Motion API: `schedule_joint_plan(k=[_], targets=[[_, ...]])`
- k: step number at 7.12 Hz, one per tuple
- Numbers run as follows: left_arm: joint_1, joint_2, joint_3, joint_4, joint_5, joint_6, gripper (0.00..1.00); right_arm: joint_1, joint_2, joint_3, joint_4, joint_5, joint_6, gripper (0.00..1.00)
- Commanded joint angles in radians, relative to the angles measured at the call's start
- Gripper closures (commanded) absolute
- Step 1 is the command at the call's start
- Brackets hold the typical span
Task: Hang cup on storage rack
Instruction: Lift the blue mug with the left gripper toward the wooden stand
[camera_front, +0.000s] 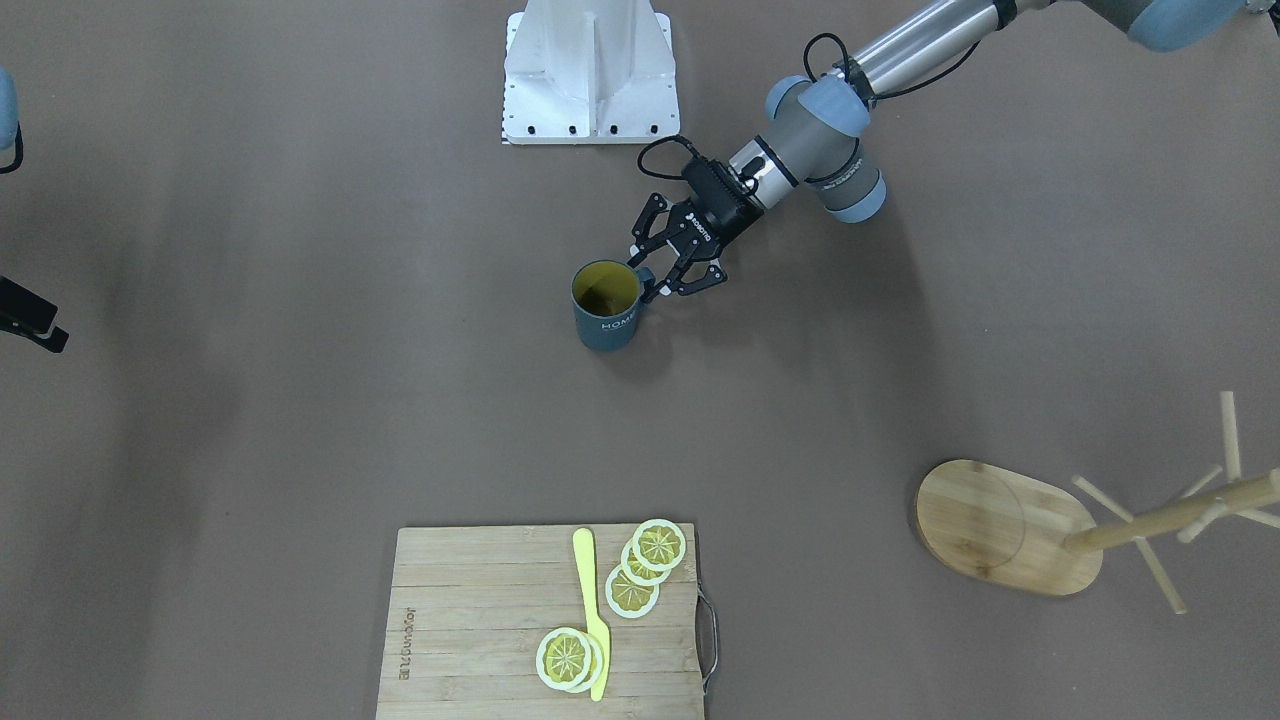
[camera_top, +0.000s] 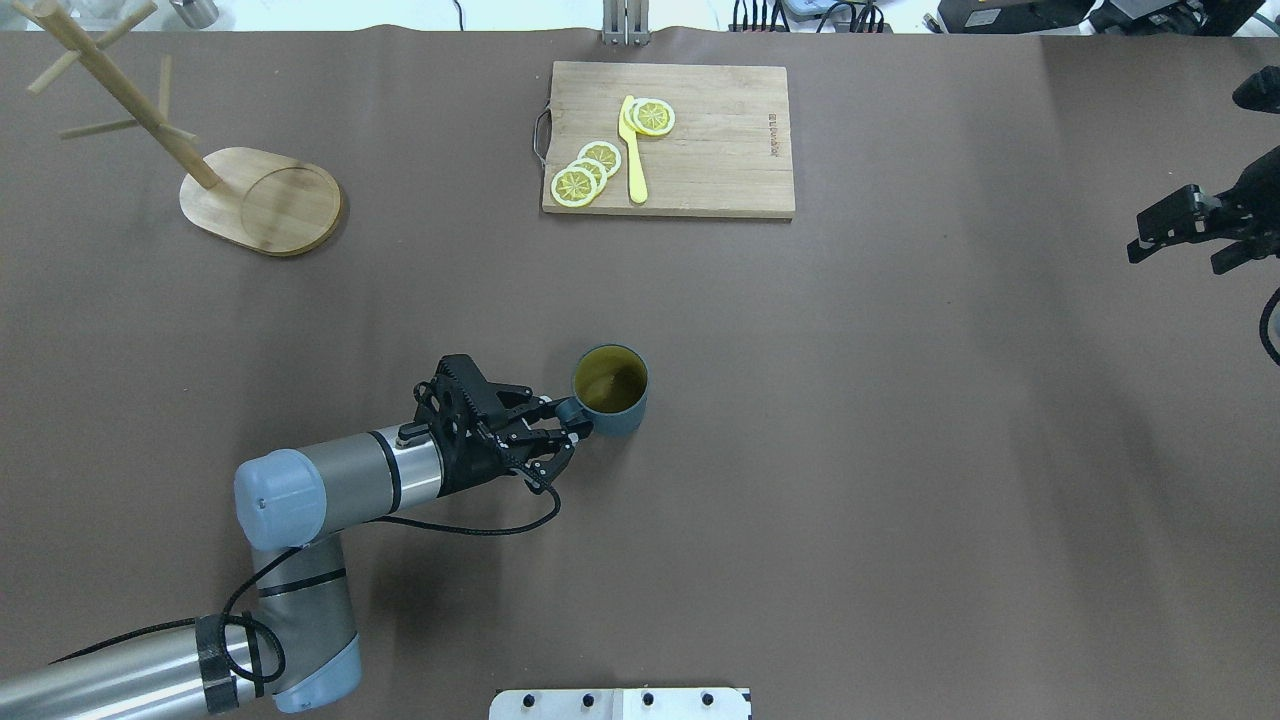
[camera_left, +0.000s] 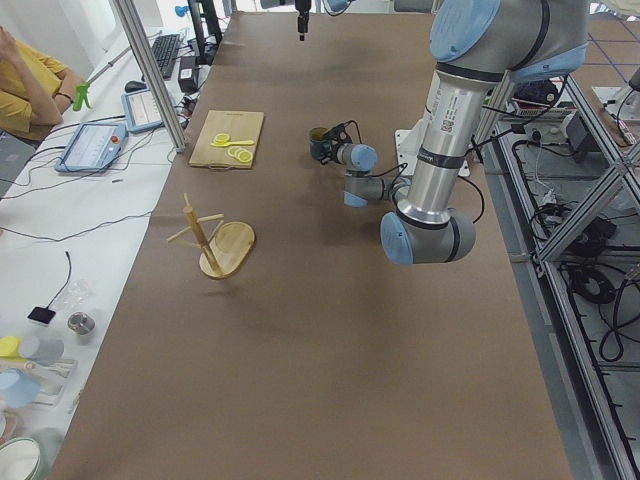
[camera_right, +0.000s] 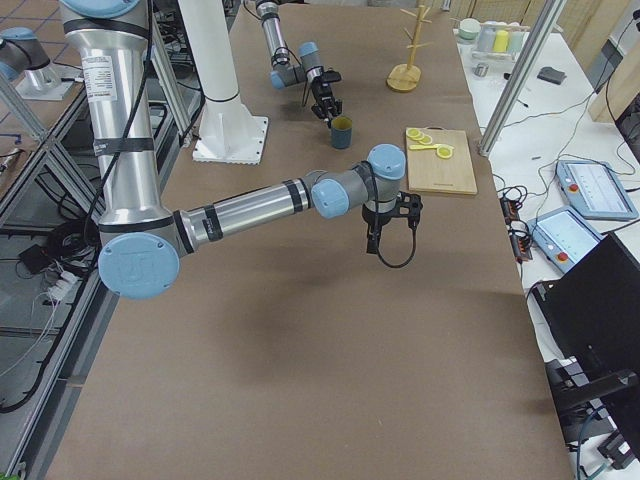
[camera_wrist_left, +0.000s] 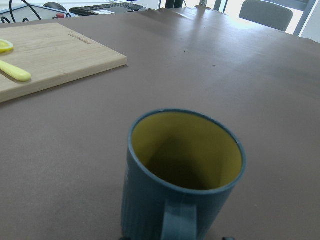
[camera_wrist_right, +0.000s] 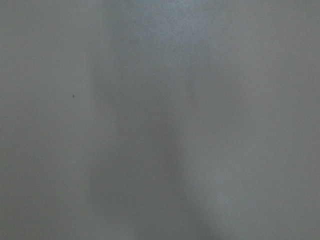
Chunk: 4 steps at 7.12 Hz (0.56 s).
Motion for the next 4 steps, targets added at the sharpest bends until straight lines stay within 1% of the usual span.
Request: schedule_joint_plan(k=[1, 2, 3, 4], targets=[[-0.015, 0.0, -0.004, -0.001, -0.003, -0.031, 1.0, 0.007, 0.0, -0.003, 0.0, 0.002, -0.013, 0.0], [-0.047, 0.018, -0.024, -0.013, -0.006, -0.079, 1.0, 0.007, 0.002, -0.003, 0.002, 0.0, -0.014, 0.0], [-0.058, 0.096, -0.077, -0.072, -0.007, -0.205, 1.0, 0.01, 0.003, -0.002, 0.002, 0.0, -0.013, 0.0], [-0.072, 0.153, -0.115, -0.129, -0.006, -0.449, 1.0, 0.01, 0.005, 0.001, 0.002, 0.0, -0.013, 0.0]])
